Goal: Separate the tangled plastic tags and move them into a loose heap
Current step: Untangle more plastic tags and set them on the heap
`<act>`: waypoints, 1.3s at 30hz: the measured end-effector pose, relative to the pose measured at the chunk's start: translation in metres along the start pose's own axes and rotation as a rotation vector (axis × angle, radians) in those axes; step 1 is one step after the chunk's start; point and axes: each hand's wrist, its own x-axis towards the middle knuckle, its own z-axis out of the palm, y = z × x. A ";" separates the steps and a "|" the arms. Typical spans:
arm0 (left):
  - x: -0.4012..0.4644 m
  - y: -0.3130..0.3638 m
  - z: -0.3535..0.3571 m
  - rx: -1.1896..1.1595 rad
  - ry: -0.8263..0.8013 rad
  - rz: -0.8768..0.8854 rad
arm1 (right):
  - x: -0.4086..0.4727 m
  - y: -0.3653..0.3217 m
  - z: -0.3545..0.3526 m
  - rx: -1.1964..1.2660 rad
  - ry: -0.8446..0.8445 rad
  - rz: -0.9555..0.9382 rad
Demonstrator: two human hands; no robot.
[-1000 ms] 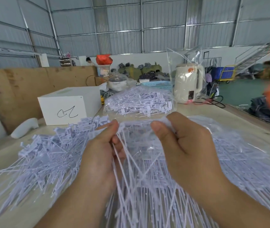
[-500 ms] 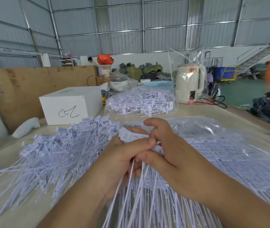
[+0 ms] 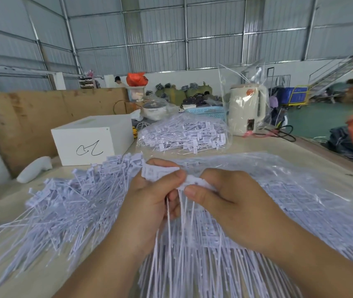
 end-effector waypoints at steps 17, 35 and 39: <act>-0.006 -0.004 0.001 0.090 -0.045 -0.013 | 0.000 -0.002 0.003 0.080 -0.166 -0.077; -0.004 -0.016 0.002 0.300 -0.311 0.049 | -0.002 0.001 0.008 0.037 -0.083 0.049; -0.002 -0.017 0.000 0.335 -0.320 -0.026 | -0.004 0.003 0.011 -0.056 -0.060 0.035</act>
